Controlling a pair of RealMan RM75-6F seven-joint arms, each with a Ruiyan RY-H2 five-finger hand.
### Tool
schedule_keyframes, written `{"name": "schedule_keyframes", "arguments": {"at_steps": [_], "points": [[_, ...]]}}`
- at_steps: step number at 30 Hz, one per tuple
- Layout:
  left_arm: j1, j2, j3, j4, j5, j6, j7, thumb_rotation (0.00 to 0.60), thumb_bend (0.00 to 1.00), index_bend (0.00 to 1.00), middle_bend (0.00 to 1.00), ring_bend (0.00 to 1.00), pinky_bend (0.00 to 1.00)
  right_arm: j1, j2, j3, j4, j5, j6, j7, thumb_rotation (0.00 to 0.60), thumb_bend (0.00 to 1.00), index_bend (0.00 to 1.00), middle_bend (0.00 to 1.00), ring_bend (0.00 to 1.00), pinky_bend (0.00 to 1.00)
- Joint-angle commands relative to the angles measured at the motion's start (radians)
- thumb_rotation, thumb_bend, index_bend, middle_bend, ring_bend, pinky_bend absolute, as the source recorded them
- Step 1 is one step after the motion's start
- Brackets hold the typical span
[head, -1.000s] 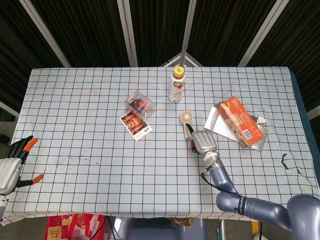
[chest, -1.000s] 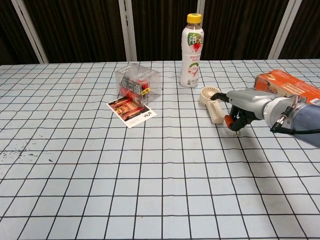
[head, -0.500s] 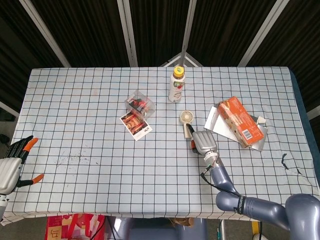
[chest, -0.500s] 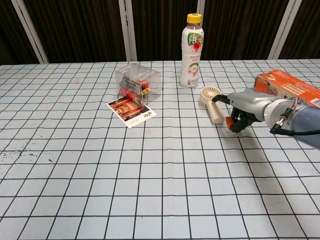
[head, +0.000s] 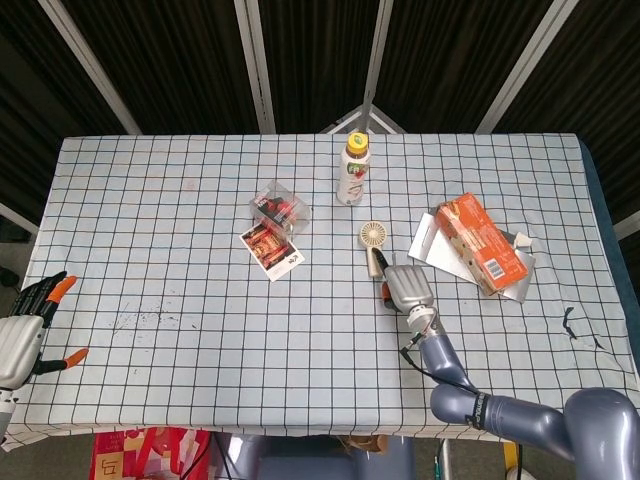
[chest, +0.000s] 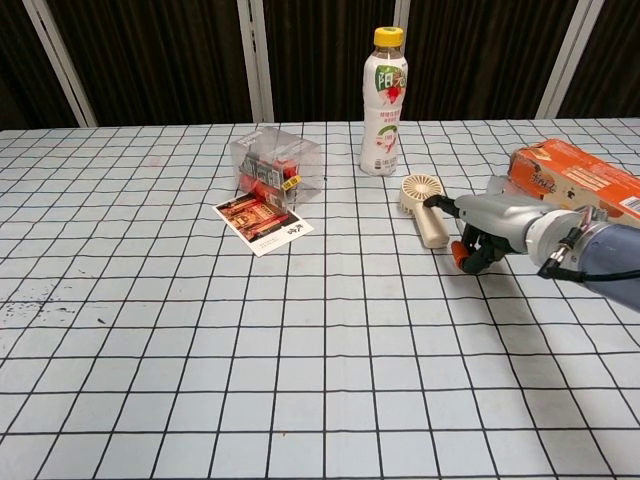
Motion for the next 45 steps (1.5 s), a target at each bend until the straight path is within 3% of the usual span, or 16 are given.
{"name": "schedule_keyframes", "arguments": {"at_steps": [1, 11, 17, 20, 25, 27, 30, 36, 39, 45], "points": [[0.000, 0.000, -0.001, 0.000, 0.000, 0.000, 0.000, 0.600, 0.01, 0.00, 0.00, 0.00, 0.00, -0.001, -0.006, -0.007, 0.007, 0.007, -0.004, -0.003, 0.600, 0.73, 0.02, 0.83, 0.91, 0.90], [-0.001, 0.000, -0.001, -0.001, -0.002, -0.001, -0.002, 0.600, 0.01, 0.00, 0.00, 0.00, 0.00, -0.001, -0.015, -0.014, 0.021, 0.029, -0.006, -0.012, 0.600, 0.73, 0.02, 0.83, 0.91, 0.90], [-0.001, -0.001, -0.002, -0.001, -0.003, 0.000, 0.001, 0.600, 0.01, 0.00, 0.00, 0.00, 0.00, -0.005, 0.018, 0.024, -0.040, -0.057, 0.066, 0.033, 0.600, 0.73, 0.02, 0.83, 0.90, 0.89], [0.000, -0.002, -0.002, -0.001, -0.002, 0.002, 0.003, 0.600, 0.01, 0.00, 0.00, 0.00, 0.00, -0.015, 0.041, 0.045, -0.083, -0.131, 0.129, 0.068, 0.600, 0.73, 0.02, 0.79, 0.82, 0.79], [0.001, -0.005, -0.003, 0.001, -0.003, 0.006, 0.007, 0.600, 0.01, 0.00, 0.00, 0.00, 0.00, -0.055, 0.110, 0.056, -0.190, -0.271, 0.247, 0.126, 0.600, 0.73, 0.00, 0.61, 0.64, 0.63], [0.002, -0.005, -0.004, 0.002, -0.004, 0.009, 0.007, 0.600, 0.01, 0.00, 0.00, 0.00, 0.00, -0.080, 0.145, 0.047, -0.237, -0.307, 0.284, 0.137, 0.600, 0.73, 0.00, 0.51, 0.54, 0.53], [0.005, -0.006, -0.004, 0.003, -0.004, 0.014, 0.006, 0.600, 0.01, 0.00, 0.00, 0.00, 0.00, -0.130, 0.214, 0.013, -0.320, -0.356, 0.330, 0.153, 0.600, 0.69, 0.00, 0.36, 0.35, 0.38], [0.012, -0.011, -0.005, 0.009, 0.003, 0.034, 0.014, 0.600, 0.01, 0.00, 0.00, 0.00, 0.00, -0.293, 0.411, -0.164, -0.452, -0.517, 0.467, 0.132, 0.600, 0.55, 0.00, 0.08, 0.03, 0.08], [0.015, -0.017, -0.006, 0.014, 0.009, 0.045, 0.028, 0.600, 0.01, 0.00, 0.00, 0.00, 0.00, -0.364, 0.475, -0.237, -0.472, -0.592, 0.533, 0.143, 0.600, 0.50, 0.00, 0.01, 0.00, 0.05], [0.024, -0.036, -0.002, 0.024, 0.029, 0.073, 0.086, 0.600, 0.01, 0.00, 0.00, 0.00, 0.00, -0.522, 0.559, -0.349, -0.441, -0.721, 0.700, 0.209, 0.600, 0.44, 0.00, 0.00, 0.00, 0.00]]}}
